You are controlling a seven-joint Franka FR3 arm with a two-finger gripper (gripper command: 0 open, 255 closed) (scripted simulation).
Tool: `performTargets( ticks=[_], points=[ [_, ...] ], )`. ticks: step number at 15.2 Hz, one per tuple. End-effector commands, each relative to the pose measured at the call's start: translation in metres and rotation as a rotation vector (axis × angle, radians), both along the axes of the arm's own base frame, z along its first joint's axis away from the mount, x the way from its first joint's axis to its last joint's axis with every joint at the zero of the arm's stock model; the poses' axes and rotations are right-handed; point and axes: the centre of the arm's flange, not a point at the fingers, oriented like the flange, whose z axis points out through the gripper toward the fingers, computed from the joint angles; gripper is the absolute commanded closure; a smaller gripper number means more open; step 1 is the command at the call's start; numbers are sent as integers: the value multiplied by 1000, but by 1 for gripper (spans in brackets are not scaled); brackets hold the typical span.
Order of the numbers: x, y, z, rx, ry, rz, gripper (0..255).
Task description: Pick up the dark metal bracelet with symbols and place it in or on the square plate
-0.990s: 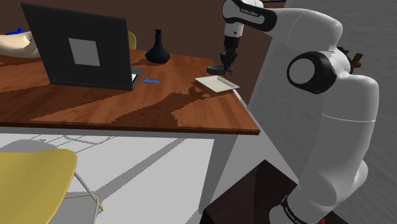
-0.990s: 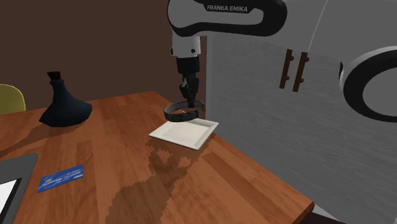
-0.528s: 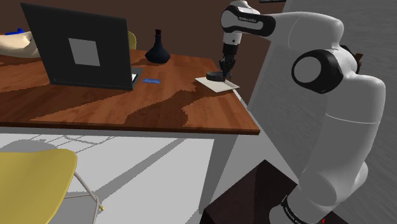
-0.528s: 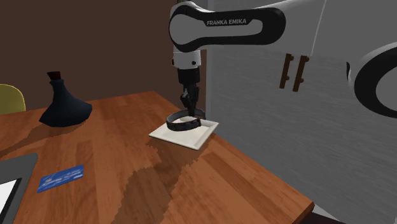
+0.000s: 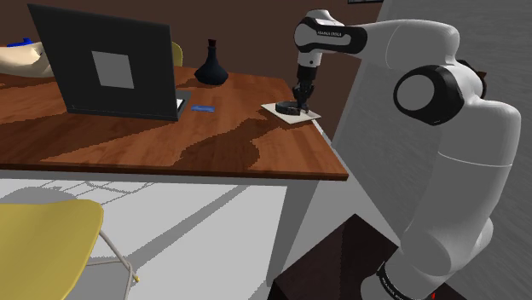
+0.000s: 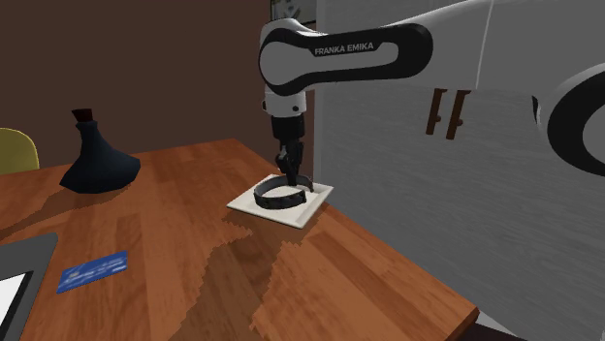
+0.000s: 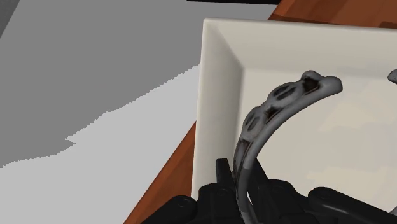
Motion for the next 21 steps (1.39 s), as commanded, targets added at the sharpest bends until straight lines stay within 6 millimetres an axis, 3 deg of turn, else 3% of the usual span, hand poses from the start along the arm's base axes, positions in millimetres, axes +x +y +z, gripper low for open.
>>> performTargets(
  ticks=[1, 3, 4, 9, 13, 21],
  points=[
    [0, 0, -1, 1, 1, 1, 255],
    [0, 0, -1, 1, 1, 1, 255],
    [0, 1, -1, 0, 1, 1, 0],
    [0, 0, -1, 1, 1, 1, 0],
    [4, 1, 49, 1, 1, 1, 0],
    [4, 1, 49, 1, 1, 1, 0]
  ],
)
